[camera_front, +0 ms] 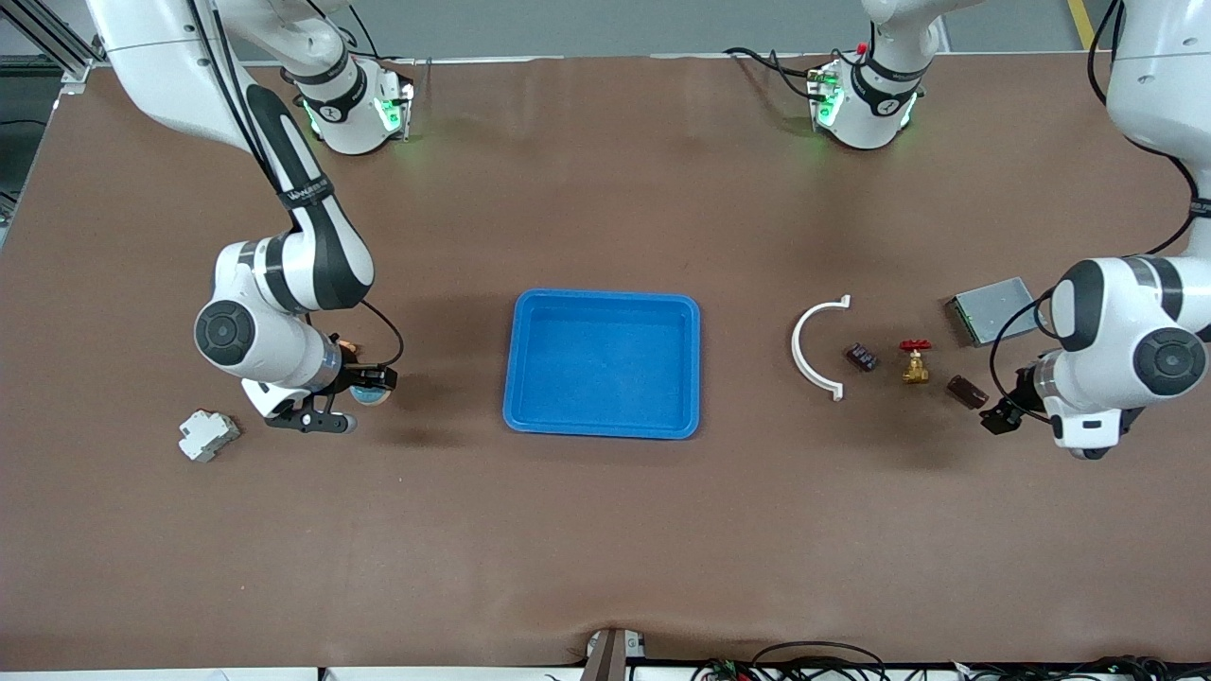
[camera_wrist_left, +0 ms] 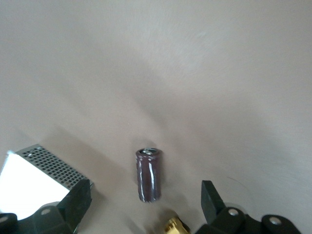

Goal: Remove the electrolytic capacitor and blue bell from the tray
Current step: 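Place the bell with the right gripper while the left gripper places the capacitor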

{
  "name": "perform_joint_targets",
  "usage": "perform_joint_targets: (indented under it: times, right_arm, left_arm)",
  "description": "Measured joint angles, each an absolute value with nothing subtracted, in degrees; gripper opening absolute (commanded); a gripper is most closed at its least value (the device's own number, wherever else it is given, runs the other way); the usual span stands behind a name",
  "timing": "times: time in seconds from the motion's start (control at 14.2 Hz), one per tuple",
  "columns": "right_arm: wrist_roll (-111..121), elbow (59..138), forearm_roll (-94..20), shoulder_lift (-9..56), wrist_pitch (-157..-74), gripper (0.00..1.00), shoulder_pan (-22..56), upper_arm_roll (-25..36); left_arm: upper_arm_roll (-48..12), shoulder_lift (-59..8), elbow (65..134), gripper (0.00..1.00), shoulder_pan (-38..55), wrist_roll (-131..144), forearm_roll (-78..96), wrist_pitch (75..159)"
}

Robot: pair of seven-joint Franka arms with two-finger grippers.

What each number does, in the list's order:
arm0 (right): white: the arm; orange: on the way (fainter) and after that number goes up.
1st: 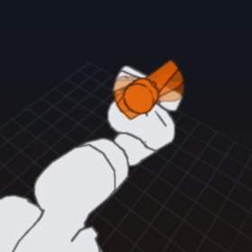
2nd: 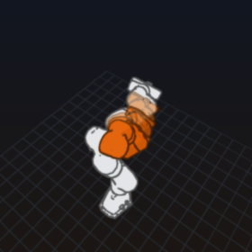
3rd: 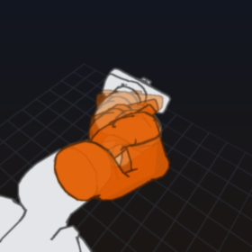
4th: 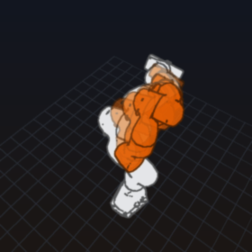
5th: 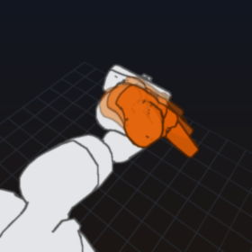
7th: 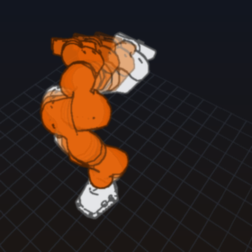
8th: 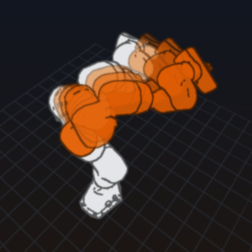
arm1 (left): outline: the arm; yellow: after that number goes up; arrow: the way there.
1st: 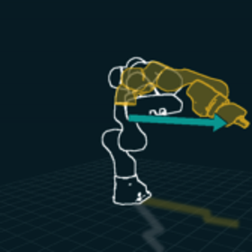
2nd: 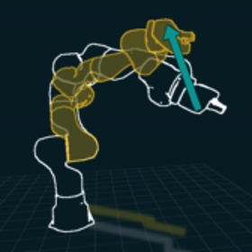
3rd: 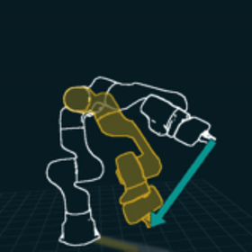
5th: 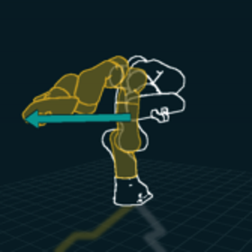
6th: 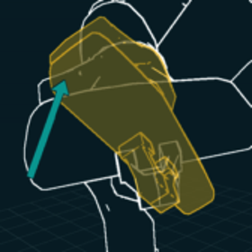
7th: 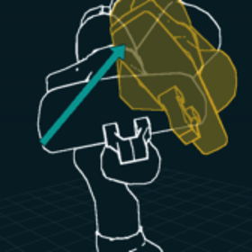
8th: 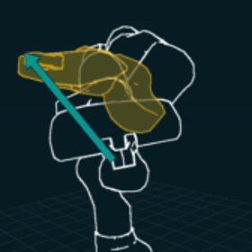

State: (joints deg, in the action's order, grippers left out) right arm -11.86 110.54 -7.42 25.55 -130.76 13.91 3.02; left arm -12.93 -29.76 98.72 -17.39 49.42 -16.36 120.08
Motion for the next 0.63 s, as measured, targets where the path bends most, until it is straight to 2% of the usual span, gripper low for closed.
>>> perform_joint_targets:
  times: [0.28,0.63]
  right_arm:
    - [-11.83,113.01,-7.42,25.49,-134.49,0.27,13.92,2.94]
    - [-11.74,114.93,-7.41,25.49,-137.54,0.27,13.98,2.86]
  left_arm:
    - [-15.38,-28.61,89.35,1.00,-17.29,47.12,-16.46,110.62]
    - [-16.13,-27.45,81.62,1.00,-17.62,33.83,-16.52,107.69]
